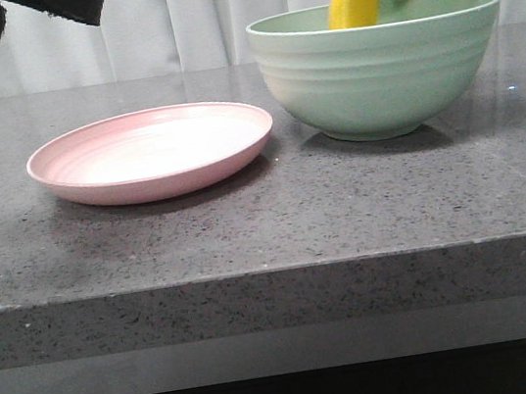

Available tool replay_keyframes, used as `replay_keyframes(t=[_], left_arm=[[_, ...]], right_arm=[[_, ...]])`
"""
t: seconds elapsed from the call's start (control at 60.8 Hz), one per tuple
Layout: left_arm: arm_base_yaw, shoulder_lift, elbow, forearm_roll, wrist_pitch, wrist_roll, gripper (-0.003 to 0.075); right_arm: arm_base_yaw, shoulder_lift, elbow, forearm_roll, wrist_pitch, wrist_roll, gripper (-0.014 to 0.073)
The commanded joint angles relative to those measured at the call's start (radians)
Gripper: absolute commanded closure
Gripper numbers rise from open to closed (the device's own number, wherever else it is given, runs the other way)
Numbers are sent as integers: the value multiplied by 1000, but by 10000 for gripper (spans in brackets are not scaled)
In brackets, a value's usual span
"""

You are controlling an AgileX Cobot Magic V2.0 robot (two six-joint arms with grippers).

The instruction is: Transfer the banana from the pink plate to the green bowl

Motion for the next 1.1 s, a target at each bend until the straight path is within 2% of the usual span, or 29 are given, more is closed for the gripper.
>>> replay_keyframes(t=[0.0, 0.296, 0.379, 0.592, 0.724, 0.806, 0.955, 1.086], left_arm=[[1, -24, -30, -18, -67, -9, 166], [1, -24, -30, -18, -70, -9, 166], [1, -24, -30, -18, -71, -9, 166], [1, -24, -30, -18, -72, -9, 166], [1, -24, -30, -18, -72, -9, 166], [1, -24, -30, -18, -72, -9, 166], [1, -24, -30, -18, -72, -9, 166], [1, -24, -30, -18, -74, -9, 166]], right_arm=[[-5, -39, -39, 2, -53, -9, 349], [-5, -38, -39, 2, -93, -9, 52], [-5, -39, -39, 2, -97, -9, 18], [-5, -57, -39, 2, -102, -9, 20], [-5, -82, -39, 2, -104, -9, 94], [-7, -98, -39, 2, -107, -9, 193], [-7, -125, -39, 0, -115, -9, 424], [-7, -144, -39, 0, -119, -9, 552]])
